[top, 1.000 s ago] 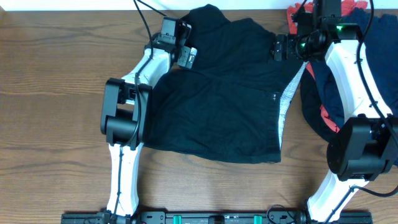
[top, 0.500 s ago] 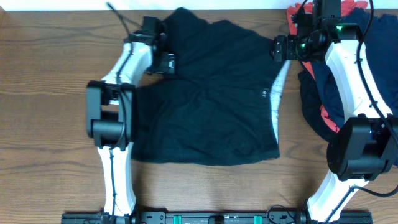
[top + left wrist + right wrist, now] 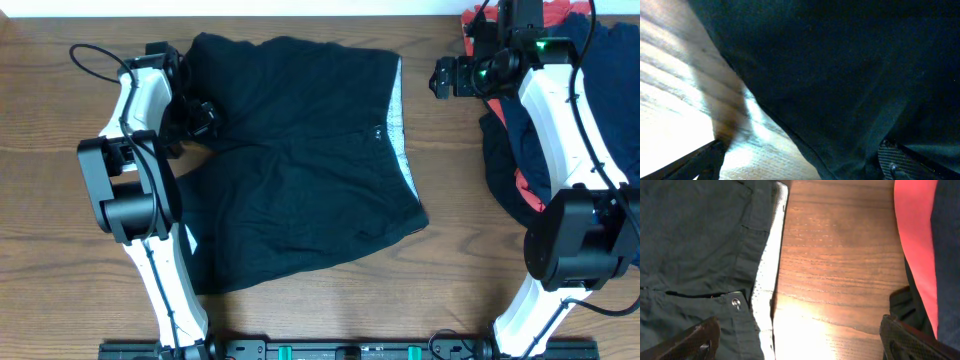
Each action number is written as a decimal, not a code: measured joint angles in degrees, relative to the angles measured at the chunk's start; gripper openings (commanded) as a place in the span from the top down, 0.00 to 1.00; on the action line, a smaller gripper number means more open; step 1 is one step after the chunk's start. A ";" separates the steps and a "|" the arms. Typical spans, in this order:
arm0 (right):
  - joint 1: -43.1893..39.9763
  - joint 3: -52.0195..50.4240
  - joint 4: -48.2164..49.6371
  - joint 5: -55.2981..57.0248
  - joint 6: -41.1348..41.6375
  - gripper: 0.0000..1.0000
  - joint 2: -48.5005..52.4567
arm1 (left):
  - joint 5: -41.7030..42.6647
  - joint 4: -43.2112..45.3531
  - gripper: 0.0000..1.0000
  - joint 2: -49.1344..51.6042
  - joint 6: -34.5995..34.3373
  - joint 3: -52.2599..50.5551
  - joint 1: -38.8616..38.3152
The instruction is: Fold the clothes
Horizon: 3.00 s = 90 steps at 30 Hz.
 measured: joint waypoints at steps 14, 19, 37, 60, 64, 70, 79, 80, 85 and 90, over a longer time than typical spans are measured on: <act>0.11 0.00 2.36 -4.81 0.15 0.01 0.00 | -3.48 -1.62 0.02 -12.66 2.40 -3.74 -0.09; 0.04 0.00 1.09 -7.37 -0.04 0.01 -0.59 | -4.85 -4.07 0.02 -28.20 2.78 -3.67 -0.09; -0.15 -4.63 -25.35 -7.37 -3.45 0.01 -16.09 | -3.02 -24.90 0.02 -60.00 -16.17 -15.34 -11.10; 4.83 -27.36 -8.55 -6.23 -3.26 0.01 -15.02 | -2.67 -6.47 0.02 -67.25 -46.42 -62.86 -18.18; 4.83 -27.45 -8.00 -6.23 -3.45 0.01 -15.02 | -4.13 -5.57 0.02 -67.25 -47.41 -62.95 -15.10; 4.83 -27.78 -5.99 -6.23 -3.39 0.01 -15.02 | -5.62 -3.76 0.12 -67.25 -50.53 -63.98 -12.31; 4.83 -27.80 -3.93 -6.23 -1.70 0.01 -15.02 | -5.11 -4.61 0.16 -67.25 -59.36 -68.13 -12.07; 4.83 -27.80 -3.89 -6.23 -1.51 0.01 -15.02 | -5.03 -4.85 0.15 -67.25 -60.22 -68.37 -12.07; 4.83 -27.82 -3.39 -6.23 -0.57 0.02 -15.02 | -4.66 -4.96 0.16 -67.25 -64.22 -70.25 -12.07; 4.83 -27.89 -2.40 -6.23 0.31 0.05 -15.02 | -4.33 -1.31 0.19 -67.25 -69.37 -74.69 -12.07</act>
